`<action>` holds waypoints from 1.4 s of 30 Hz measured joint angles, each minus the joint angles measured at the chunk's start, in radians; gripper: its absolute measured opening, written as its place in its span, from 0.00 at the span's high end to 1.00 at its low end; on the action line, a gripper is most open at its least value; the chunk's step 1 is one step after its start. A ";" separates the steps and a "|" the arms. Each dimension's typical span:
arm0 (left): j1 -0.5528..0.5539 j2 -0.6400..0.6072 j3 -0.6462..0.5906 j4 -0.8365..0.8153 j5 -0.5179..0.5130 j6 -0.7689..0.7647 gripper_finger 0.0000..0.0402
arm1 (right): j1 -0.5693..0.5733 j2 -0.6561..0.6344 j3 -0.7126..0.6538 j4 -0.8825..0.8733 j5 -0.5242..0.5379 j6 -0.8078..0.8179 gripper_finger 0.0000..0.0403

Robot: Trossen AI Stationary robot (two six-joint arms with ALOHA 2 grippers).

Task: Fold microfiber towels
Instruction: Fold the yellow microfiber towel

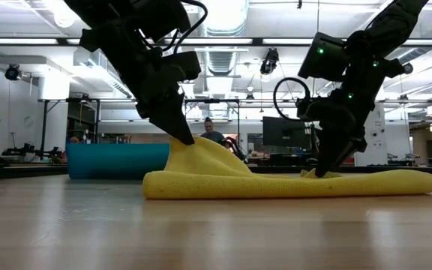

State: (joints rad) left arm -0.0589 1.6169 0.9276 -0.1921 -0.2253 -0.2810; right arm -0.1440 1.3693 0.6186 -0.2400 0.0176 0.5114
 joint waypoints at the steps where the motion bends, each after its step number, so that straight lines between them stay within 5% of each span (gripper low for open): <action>1: 0.000 0.000 0.000 0.000 0.000 0.000 1.00 | 0.000 0.000 0.000 0.000 0.000 0.001 0.84; 13: 0.000 0.000 0.000 0.000 0.000 0.000 1.00 | 0.002 -0.001 0.000 0.006 -0.001 0.003 0.97; 29: 0.000 0.000 0.000 0.001 0.002 -0.002 1.00 | 0.002 -0.231 0.000 -0.187 0.013 0.021 0.98; 42: 0.000 0.000 0.000 0.008 -0.068 -0.033 1.00 | 0.002 -0.167 0.000 -0.193 0.083 0.021 0.98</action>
State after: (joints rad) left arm -0.0589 1.6169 0.9276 -0.1843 -0.2934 -0.3135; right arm -0.1417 1.2023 0.6182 -0.4331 0.1011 0.5321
